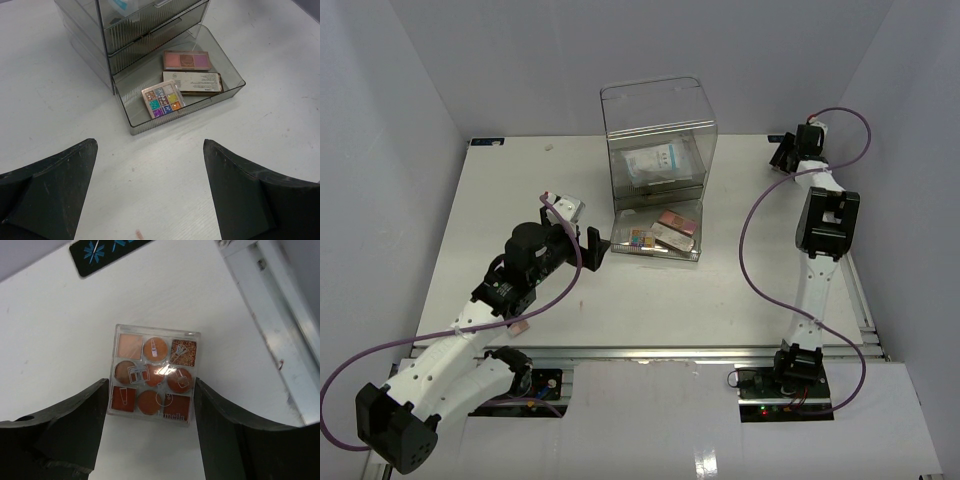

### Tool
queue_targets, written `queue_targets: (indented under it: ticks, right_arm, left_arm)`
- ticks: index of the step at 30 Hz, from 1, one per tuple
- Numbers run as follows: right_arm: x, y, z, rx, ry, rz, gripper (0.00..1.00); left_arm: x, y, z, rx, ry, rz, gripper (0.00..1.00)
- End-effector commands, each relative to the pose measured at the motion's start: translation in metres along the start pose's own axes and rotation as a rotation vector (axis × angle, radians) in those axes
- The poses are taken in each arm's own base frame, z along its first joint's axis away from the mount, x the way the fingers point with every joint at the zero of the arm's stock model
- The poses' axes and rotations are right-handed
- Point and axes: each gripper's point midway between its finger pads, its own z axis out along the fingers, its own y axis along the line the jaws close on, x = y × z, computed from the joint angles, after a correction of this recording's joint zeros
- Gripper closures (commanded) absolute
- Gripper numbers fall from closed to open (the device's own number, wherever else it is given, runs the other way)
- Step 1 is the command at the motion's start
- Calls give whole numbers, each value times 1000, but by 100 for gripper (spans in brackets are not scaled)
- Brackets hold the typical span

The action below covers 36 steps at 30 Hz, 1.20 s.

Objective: Organize the makeup

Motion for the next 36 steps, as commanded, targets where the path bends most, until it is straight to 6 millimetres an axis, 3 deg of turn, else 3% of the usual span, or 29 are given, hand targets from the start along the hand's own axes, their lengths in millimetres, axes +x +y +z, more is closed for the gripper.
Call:
queue_targets:
  ticks: [1, 3, 4, 6, 10, 14, 20, 26, 32, 36]
  right_arm:
    - [21, 23, -43, -131, 73, 2, 74]
    - [16, 31, -69, -188, 53, -3, 77]
    - [4, 35, -89, -216, 18, -11, 78]
    - [22, 34, -107, -246, 46, -26, 80]
    - [32, 38, -149, -317, 49, -59, 82]
    - [66, 36, -177, -371, 109, -89, 83]
    - [98, 46, -231, -539, 153, -201, 84]
    - [109, 75, -303, -767, 96, -420, 84]
    - [129, 134, -367, -964, -44, -718, 80]
    - [141, 166, -379, -1032, -61, -808, 75]
  left_arm:
    - [0, 2, 0, -3, -11, 7, 2]
    - [-2, 2, -1, -3, -16, 7, 2]
    - [-2, 2, -1, -2, -17, 6, 2]
    - [-3, 3, -2, -4, -19, 4, 2]
    - [-3, 3, -2, -5, -22, 4, 2]
    - [-4, 4, -2, -9, -24, 5, 2]
    - [-4, 5, -2, -14, -24, 5, 2]
    - [-3, 4, -2, -9, -21, 4, 2]
    - [-2, 5, -1, -12, -20, 4, 2]
    - [0, 7, 0, -17, -14, 4, 2]
